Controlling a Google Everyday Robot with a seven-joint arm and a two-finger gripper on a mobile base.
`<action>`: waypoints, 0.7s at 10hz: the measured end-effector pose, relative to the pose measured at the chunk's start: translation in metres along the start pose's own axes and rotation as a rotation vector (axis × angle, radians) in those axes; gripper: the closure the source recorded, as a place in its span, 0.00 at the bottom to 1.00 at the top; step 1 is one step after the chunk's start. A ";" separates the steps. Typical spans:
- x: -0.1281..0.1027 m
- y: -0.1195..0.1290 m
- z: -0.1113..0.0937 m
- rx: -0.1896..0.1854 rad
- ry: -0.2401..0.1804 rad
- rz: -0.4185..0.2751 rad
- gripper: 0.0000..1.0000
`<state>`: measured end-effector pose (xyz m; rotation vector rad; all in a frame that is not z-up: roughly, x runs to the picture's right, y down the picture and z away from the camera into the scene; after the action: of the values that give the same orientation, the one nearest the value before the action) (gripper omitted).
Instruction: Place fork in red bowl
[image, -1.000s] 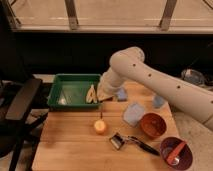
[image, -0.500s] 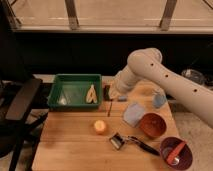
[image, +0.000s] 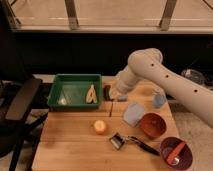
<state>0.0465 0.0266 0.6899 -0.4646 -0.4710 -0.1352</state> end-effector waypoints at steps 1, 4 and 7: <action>0.010 -0.002 -0.004 0.010 0.017 0.024 1.00; 0.063 -0.001 -0.034 0.059 0.072 0.117 1.00; 0.110 0.008 -0.065 0.108 0.118 0.216 1.00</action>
<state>0.1715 0.0018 0.6870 -0.3959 -0.3082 0.0707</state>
